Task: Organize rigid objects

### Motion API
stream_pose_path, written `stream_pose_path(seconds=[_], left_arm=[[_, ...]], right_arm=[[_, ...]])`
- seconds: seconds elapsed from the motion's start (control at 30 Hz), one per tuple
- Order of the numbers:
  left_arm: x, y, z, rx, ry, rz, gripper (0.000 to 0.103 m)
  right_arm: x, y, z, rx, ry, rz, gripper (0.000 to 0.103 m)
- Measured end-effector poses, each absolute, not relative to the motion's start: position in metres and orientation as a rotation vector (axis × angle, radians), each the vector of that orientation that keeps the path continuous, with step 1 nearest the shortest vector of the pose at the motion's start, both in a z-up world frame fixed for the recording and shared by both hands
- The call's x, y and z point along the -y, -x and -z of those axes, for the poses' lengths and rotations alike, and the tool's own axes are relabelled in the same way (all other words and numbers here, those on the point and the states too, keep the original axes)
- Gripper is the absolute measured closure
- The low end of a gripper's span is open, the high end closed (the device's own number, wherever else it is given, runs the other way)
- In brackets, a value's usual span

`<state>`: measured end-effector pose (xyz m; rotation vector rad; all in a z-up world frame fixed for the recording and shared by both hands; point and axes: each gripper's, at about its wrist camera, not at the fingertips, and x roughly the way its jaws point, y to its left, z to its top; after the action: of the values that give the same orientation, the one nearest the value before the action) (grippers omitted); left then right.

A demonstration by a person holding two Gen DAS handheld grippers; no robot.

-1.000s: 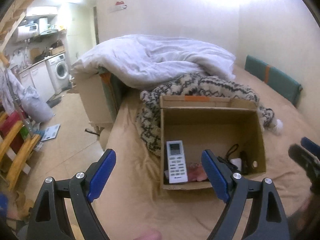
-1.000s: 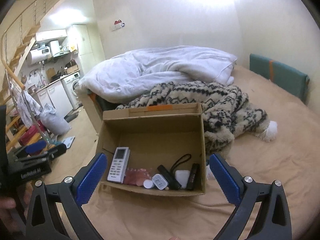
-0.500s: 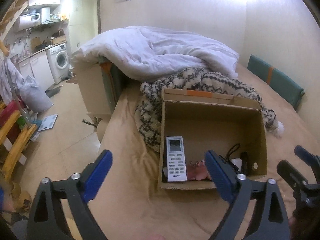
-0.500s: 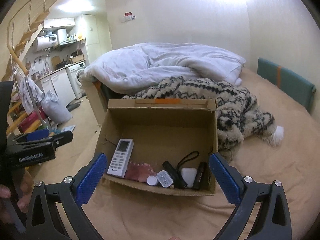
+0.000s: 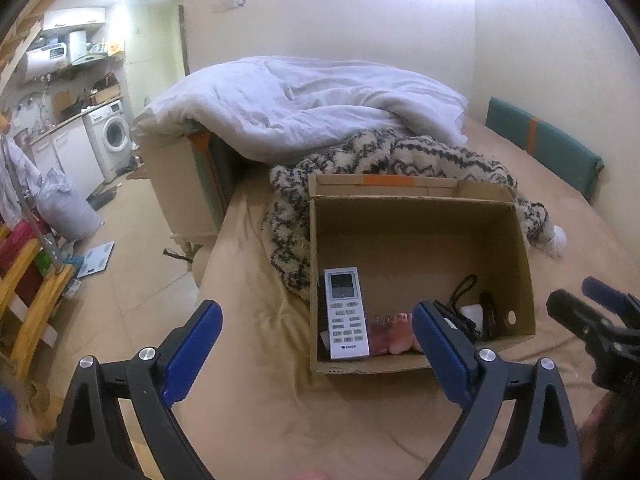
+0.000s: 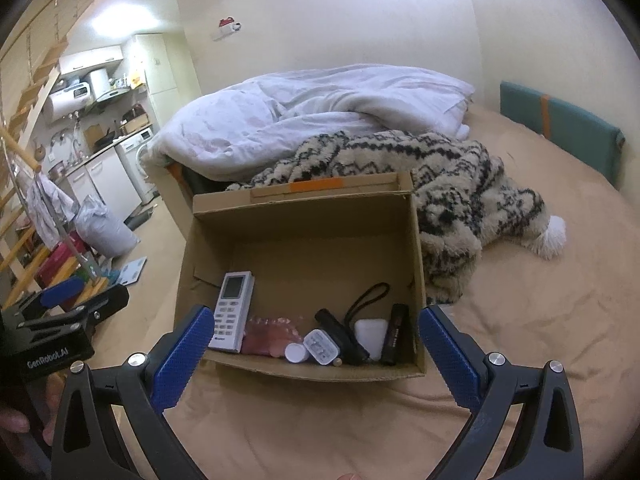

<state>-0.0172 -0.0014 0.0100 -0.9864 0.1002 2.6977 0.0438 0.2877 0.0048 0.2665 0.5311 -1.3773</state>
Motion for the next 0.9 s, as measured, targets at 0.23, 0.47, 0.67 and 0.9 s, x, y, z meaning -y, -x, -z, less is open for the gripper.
stream_pose_path(seconds=[0.23,0.47,0.67,0.9], left_arm=[[0.001,0.018,-0.0089,-0.098,0.996,-2.693,0.007],[0.0021,0.0179,-0.0089,-0.09,1.001,-2.689,0.007],[0.0023,0.0181,-0.0085,-0.087,1.008,-2.687,0.007],[0.001,0.0189,-0.0067,-0.087,1.022,-2.672,0.007]], right_arm=[[-0.2871,-0.0419,-0.0066,-0.519,-0.279,1.377,0.0],[-0.2871,-0.044,-0.0054,-0.527,-0.27,1.375,0.0],[-0.2878,-0.0453,-0.0049,-0.531,-0.268,1.377,0.0],[-0.2864,-0.0453,-0.0039,-0.538,-0.27,1.38,0.0]])
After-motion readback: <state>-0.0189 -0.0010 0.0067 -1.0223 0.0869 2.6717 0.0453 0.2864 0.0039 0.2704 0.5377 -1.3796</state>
